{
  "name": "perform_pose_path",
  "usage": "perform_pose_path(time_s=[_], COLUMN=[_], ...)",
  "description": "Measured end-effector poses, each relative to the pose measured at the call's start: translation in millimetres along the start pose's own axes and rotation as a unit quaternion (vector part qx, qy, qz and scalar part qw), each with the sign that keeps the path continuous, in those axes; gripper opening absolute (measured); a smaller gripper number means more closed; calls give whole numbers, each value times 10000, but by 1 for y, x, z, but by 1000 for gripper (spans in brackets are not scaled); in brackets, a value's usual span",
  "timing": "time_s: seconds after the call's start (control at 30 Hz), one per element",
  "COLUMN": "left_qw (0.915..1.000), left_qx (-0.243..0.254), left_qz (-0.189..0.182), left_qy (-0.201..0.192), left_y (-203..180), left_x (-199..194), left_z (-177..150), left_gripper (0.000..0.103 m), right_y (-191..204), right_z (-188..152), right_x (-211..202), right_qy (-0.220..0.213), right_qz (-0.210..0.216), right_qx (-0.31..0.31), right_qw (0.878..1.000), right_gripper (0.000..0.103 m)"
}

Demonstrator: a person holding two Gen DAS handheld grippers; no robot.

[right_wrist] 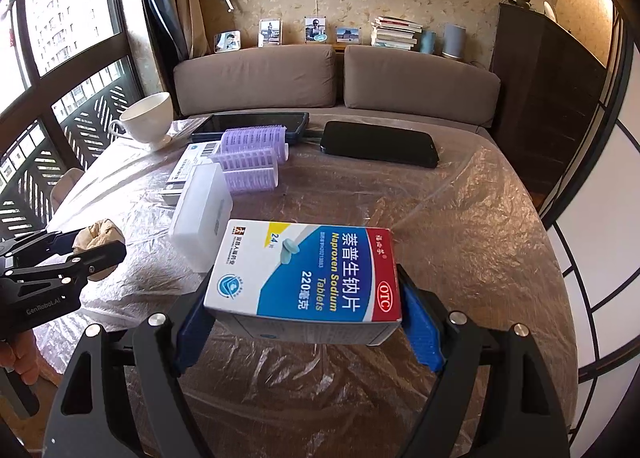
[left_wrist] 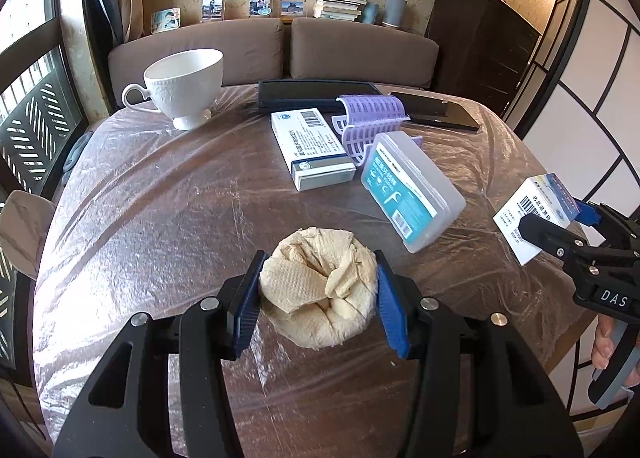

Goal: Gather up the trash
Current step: 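Lift the tissue ball and Naproxen box and carry them over the bin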

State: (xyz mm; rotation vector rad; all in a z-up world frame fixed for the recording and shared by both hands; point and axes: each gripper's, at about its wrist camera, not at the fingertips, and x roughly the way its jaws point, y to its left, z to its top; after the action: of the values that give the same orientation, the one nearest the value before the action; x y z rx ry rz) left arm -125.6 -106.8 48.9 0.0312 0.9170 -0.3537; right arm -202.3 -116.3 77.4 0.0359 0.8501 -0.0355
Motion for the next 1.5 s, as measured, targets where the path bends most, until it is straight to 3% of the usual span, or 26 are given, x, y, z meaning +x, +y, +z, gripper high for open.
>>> perform_pose_path(time_s=[1.5], left_qw=[9992], left_qx=[-191], left_qz=[-94], left_qy=[339], left_y=[-19], left_x=[-38], left_z=[-56], left_gripper=[53], right_y=[16], right_z=[-59], right_x=[-50], right_qy=[523], right_qz=[692], right_qx=[-546], right_qw=[9947], right_gripper=[80])
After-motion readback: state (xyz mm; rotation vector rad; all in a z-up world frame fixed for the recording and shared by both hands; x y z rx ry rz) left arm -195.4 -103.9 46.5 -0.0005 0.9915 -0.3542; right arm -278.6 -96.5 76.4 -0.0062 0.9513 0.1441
